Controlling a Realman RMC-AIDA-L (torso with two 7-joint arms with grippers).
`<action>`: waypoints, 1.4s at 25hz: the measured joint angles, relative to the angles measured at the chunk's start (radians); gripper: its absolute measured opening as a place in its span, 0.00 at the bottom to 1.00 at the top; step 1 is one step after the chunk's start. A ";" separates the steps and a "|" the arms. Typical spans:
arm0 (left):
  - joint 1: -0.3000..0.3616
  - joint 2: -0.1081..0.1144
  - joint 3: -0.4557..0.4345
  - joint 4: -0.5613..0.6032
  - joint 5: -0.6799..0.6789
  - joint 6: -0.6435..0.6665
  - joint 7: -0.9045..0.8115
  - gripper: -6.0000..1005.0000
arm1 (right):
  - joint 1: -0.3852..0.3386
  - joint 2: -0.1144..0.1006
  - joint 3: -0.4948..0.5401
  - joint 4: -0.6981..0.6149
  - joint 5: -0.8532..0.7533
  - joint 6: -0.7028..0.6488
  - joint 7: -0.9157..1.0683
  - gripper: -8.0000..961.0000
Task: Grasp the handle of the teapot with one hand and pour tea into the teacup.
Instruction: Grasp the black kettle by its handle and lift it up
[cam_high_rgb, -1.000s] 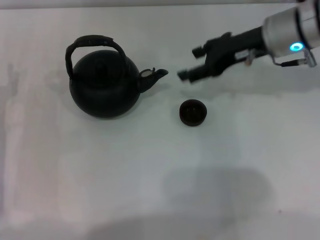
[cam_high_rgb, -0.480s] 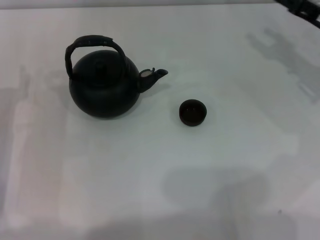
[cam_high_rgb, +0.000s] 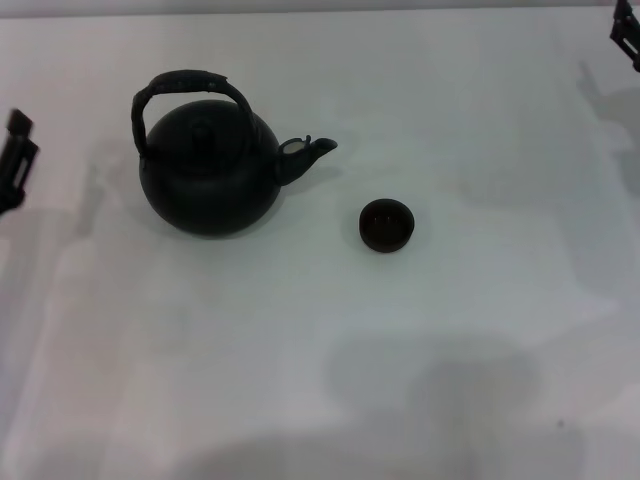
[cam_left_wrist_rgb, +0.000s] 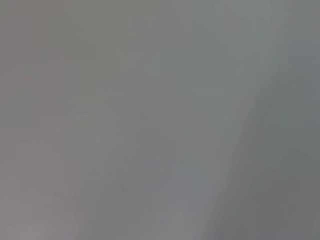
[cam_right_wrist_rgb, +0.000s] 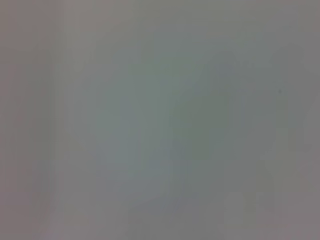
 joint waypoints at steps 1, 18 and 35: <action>0.011 0.000 0.000 -0.001 0.031 0.010 0.000 0.75 | 0.001 -0.001 0.003 -0.008 0.000 -0.015 0.001 0.89; -0.012 -0.004 0.002 -0.002 0.274 0.014 -0.034 0.76 | -0.001 -0.014 0.012 -0.066 0.005 -0.128 0.111 0.89; -0.109 -0.005 -0.013 -0.003 0.240 -0.145 -0.033 0.75 | -0.008 -0.009 0.012 -0.065 0.004 -0.129 0.164 0.89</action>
